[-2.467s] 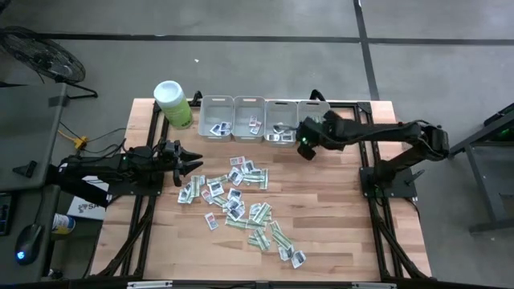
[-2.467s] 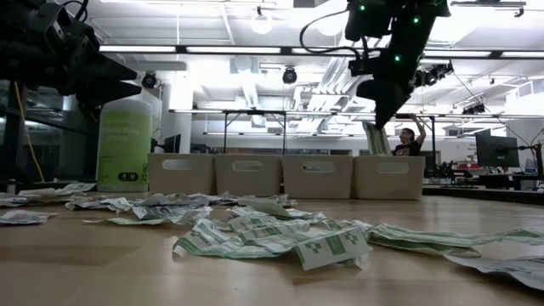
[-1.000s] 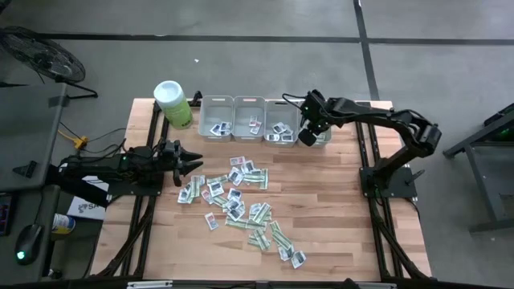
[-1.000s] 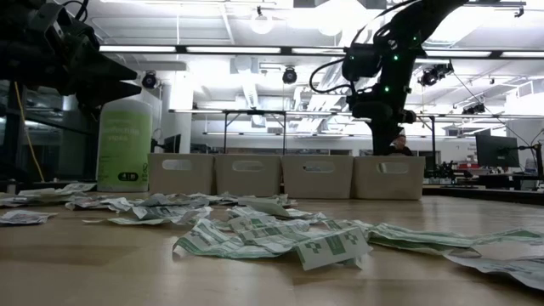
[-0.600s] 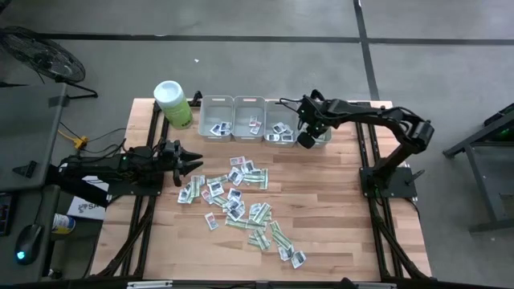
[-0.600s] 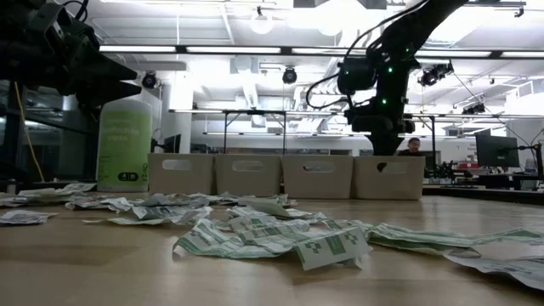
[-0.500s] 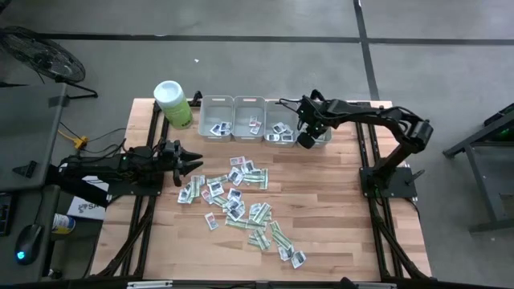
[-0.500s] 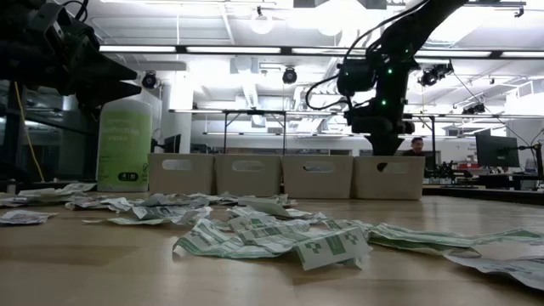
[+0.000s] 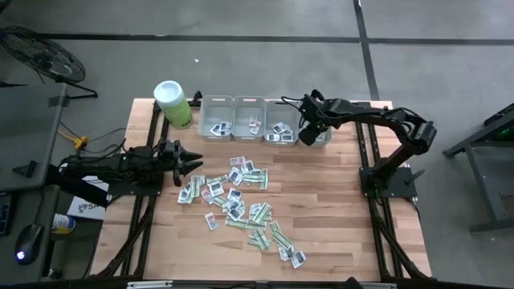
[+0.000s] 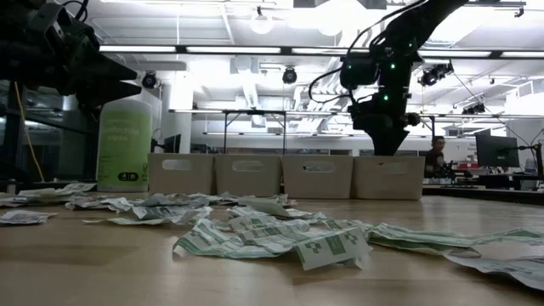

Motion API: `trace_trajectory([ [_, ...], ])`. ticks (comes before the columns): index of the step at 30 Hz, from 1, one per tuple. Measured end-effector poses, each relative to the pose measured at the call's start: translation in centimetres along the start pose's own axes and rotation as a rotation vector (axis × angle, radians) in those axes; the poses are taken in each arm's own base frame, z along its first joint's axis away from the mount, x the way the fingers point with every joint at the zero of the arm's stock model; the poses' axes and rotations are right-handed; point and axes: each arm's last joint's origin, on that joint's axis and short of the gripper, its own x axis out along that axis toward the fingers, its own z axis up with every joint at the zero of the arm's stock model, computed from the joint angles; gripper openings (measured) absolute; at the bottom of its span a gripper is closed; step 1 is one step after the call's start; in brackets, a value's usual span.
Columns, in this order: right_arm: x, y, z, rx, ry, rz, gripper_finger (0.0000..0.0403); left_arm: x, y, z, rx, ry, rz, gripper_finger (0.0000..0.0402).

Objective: Pick & Place First Aid Supplies
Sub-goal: Put the towelette pack into the middle right gray bin

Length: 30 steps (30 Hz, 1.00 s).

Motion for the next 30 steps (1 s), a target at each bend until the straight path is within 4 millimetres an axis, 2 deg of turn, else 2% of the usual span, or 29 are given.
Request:
trace_trajectory([
  [4,-1.5,-0.3,-0.2,0.01,-0.032,0.057,0.0137,0.0,0.0,0.0,0.0,0.0,0.0,0.015],
  [10,-4.9,-0.8,-0.8,0.027,-0.142,0.15,0.0139,0.0,0.0,0.0,0.0,0.0,0.0,0.015],
  [16,-8.2,-0.2,-2.0,0.036,-0.216,0.313,0.014,0.0,0.0,0.0,0.0,0.0,0.0,0.015],
  [23,-10.0,2.0,-3.4,-0.001,-0.225,0.394,0.014,0.0,0.0,0.0,0.0,0.0,0.0,0.015],
  [30,-10.9,5.8,-5.5,-0.071,-0.19,0.473,0.014,0.0,0.0,0.0,0.0,0.0,0.0,0.015],
])
